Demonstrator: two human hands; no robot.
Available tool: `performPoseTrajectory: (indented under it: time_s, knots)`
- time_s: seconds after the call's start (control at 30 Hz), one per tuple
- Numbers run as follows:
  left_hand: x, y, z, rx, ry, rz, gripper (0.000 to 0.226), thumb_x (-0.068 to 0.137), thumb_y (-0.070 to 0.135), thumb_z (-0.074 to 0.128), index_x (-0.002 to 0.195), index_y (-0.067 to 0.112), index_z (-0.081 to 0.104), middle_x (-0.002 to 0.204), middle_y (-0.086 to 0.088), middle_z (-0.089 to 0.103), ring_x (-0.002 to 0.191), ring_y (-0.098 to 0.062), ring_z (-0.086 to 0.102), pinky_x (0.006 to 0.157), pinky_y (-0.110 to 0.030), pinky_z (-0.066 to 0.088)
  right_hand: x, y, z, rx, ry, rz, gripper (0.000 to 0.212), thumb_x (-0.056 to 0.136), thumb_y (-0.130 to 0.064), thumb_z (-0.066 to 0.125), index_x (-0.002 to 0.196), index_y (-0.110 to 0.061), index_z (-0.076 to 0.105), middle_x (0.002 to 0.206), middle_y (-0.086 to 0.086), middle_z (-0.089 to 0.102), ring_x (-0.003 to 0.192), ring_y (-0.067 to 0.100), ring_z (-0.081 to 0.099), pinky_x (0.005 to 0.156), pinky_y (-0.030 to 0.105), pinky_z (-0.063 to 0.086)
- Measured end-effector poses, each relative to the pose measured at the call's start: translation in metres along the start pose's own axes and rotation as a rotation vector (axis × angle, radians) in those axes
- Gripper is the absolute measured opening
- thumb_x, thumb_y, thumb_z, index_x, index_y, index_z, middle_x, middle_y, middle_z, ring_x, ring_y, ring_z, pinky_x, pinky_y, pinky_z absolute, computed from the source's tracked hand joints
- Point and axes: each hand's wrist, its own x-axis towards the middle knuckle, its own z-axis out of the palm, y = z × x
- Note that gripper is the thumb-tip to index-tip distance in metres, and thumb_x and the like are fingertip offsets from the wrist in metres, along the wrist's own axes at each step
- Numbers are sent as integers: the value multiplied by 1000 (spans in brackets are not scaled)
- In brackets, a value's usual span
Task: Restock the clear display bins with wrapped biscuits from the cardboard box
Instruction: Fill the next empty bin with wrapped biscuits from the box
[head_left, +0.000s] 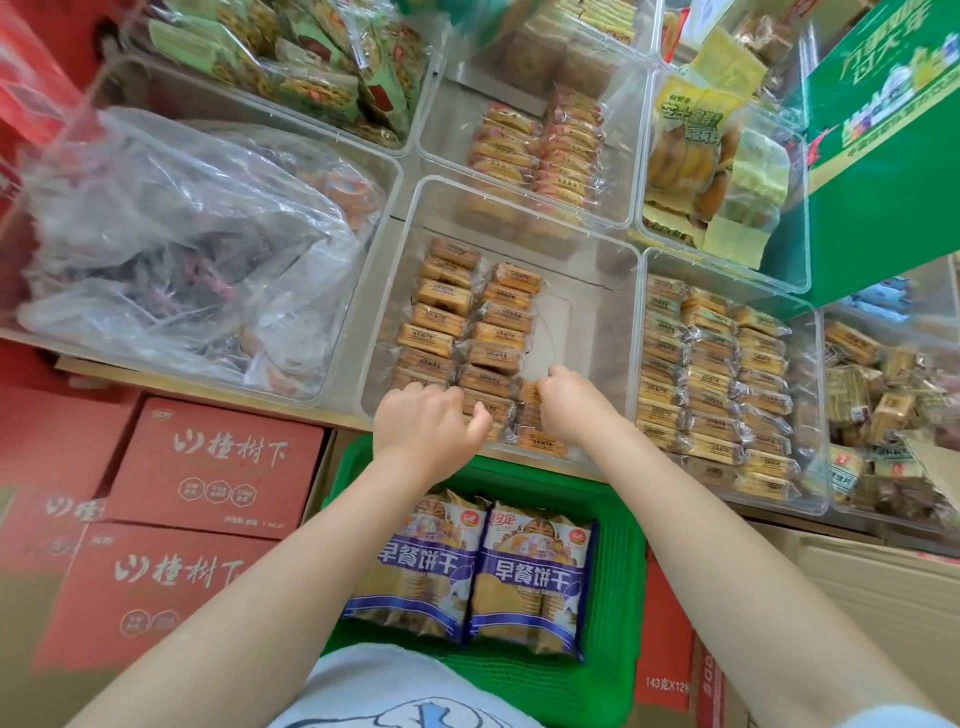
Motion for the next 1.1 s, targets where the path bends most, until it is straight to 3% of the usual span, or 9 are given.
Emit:
performPoseTrajectory:
  time_s: [0.13,0.23,0.3,0.43,0.63,0.77,0.9,1.0,1.1]
  knots:
    - [-1,-3,1,-19,14,2,49,98,52,29,77,18,57,71,4,58,68,-17,54,55,-30,36,-19,5,-5,279,94,-26,49,103,-13,46,150,-22,42,143,7,52,104,20,61,83,29,53]
    - [-4,-7,2,-87,20,-11,47,100,52,34,82,20,65,69,7,61,64,-14,58,54,-27,46,-50,19,-11,477,316,-44,29,104,-18,46,126,-17,64,125,2,63,99,14,60,90,34,54]
    - [-10,-7,-6,-365,67,-49,35,102,43,44,88,21,69,74,8,66,70,-16,62,58,-32,51,-79,32,-12,552,476,-89,25,102,-14,48,116,-14,69,107,-2,66,90,11,60,81,26,51]
    - [-46,47,-40,-762,416,-11,24,101,28,49,91,16,67,73,3,65,68,-22,61,61,-46,53,-154,73,-1,503,858,-129,20,98,-11,53,105,-12,72,82,-6,66,67,9,59,59,17,44]
    - [-127,213,-31,-758,-49,289,17,98,25,56,98,21,73,76,6,70,72,-21,67,69,-50,58,-258,177,56,421,1116,-3,20,93,-15,53,99,-14,73,76,0,72,62,17,64,52,33,52]
    - [-166,321,13,-706,-109,432,21,95,38,56,110,31,69,100,14,67,88,-6,64,78,-42,56,-312,266,105,430,1202,89,19,90,-15,55,95,-13,73,74,4,72,62,26,65,55,31,48]
    - [-200,418,50,-756,-162,318,64,91,52,64,147,36,38,138,13,43,128,-6,45,104,-36,46,-336,351,156,526,1122,140,18,92,-15,53,95,-11,71,71,3,69,63,27,62,55,31,41]
    - [-210,467,72,-932,-209,144,85,85,40,71,156,40,23,157,15,32,141,-6,36,116,-37,36,-328,398,183,512,759,138,21,98,-19,49,107,-16,68,91,4,72,82,27,64,64,34,47]
    - [-210,479,82,-1032,-129,13,86,75,28,64,148,57,30,151,18,43,136,-13,48,109,-49,46,-301,423,202,401,360,63,25,101,-22,48,117,-19,67,110,7,69,94,27,63,73,37,54]
